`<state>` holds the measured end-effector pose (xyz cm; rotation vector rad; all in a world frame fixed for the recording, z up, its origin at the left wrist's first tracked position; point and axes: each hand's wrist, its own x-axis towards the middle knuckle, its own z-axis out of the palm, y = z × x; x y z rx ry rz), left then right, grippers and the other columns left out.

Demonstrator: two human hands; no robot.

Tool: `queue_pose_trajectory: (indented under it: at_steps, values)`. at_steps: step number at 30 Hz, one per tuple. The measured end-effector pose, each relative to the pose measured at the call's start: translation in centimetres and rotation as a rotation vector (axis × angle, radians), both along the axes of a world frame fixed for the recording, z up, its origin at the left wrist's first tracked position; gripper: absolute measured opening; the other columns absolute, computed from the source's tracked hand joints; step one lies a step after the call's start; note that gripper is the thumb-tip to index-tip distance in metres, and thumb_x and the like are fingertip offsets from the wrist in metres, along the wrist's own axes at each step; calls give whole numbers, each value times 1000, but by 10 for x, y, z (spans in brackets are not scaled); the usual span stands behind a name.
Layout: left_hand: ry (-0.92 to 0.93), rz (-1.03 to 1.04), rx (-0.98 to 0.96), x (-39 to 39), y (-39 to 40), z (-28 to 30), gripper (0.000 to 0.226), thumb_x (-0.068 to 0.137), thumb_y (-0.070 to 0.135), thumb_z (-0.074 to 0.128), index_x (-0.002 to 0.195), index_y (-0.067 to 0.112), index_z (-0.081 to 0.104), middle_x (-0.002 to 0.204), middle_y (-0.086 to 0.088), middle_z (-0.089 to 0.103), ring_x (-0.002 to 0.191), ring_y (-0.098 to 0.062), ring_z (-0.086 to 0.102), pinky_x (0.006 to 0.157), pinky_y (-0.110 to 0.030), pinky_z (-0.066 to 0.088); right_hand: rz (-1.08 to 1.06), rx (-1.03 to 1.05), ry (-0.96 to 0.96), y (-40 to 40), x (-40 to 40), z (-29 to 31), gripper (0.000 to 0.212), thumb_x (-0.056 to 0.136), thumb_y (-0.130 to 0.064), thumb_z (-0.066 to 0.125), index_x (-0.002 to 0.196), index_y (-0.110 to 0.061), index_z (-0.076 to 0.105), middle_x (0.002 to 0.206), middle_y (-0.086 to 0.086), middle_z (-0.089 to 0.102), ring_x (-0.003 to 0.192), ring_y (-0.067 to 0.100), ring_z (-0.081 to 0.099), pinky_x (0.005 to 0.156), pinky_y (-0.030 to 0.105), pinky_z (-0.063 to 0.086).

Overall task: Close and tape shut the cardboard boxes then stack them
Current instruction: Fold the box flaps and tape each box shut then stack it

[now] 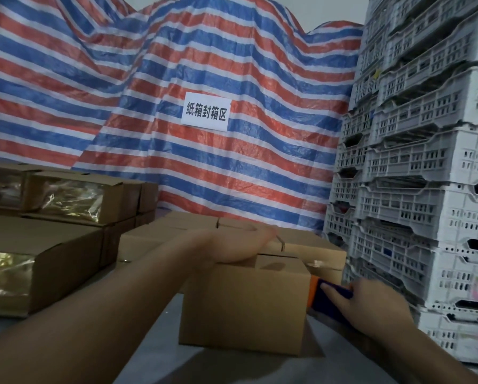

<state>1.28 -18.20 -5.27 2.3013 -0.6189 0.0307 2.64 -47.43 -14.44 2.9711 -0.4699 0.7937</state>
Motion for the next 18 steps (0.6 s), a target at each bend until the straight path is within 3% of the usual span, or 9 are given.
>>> queue_pose_trajectory:
  at_steps: [1,3,5,7,9,11,14,16,18]
  values:
    - [29,37,-92,1,2,1,24,97,59,43,95,38,54,94,19,59,82,-3,58,71,-16,45,8,81,-60,-3,1,12,77,87,-83,32,63,-16,63,59,0,60,56,15,60,49,27,41]
    - [110,86,-244,4,3,-1,35,95,61,46,115,34,57,112,11,62,99,-10,60,90,-26,45,75,325,-236,-7,3,46,83,92,-76,33,61,-8,68,55,10,63,58,25,64,52,28,42]
    - [170,110,-323,7,2,-2,47,96,61,43,126,29,57,121,6,60,105,-13,57,92,-30,41,192,640,-394,-1,1,88,80,96,-69,39,71,-1,71,59,17,67,58,29,66,53,29,45]
    - [205,126,-373,9,-1,-2,49,98,60,39,121,23,62,119,3,63,108,-15,59,98,-32,41,412,957,-362,14,-5,124,63,96,-61,48,89,-4,72,65,15,71,55,25,67,51,29,49]
    - [226,132,-451,13,-1,-3,52,100,57,36,114,17,66,118,-3,67,112,-18,61,107,-37,42,649,1135,-233,37,-8,151,46,97,-54,54,97,-11,69,66,6,70,54,19,66,57,30,53]
    - [250,143,-536,16,1,-3,57,102,55,33,110,11,68,113,-7,71,107,-19,65,101,-35,46,753,1164,-109,64,-7,162,41,97,-50,56,96,-12,68,62,1,68,49,14,63,54,27,53]
    - [268,160,-673,19,1,-4,67,104,54,24,106,4,70,102,-12,74,97,-20,70,84,-29,51,724,1065,31,98,1,160,41,99,-49,54,88,-11,67,54,1,66,38,10,59,37,18,45]
    - [283,172,-808,21,3,-4,71,105,53,20,100,2,69,95,-14,75,91,-22,72,83,-31,52,711,1028,131,110,7,155,41,99,-49,55,96,-9,65,57,2,69,40,10,61,38,17,44]
    - [310,173,-963,25,8,-6,71,106,49,19,92,1,68,86,-13,76,81,-21,73,74,-31,53,702,1004,179,112,11,152,43,99,-50,55,98,-8,65,59,2,70,42,9,62,39,17,45]
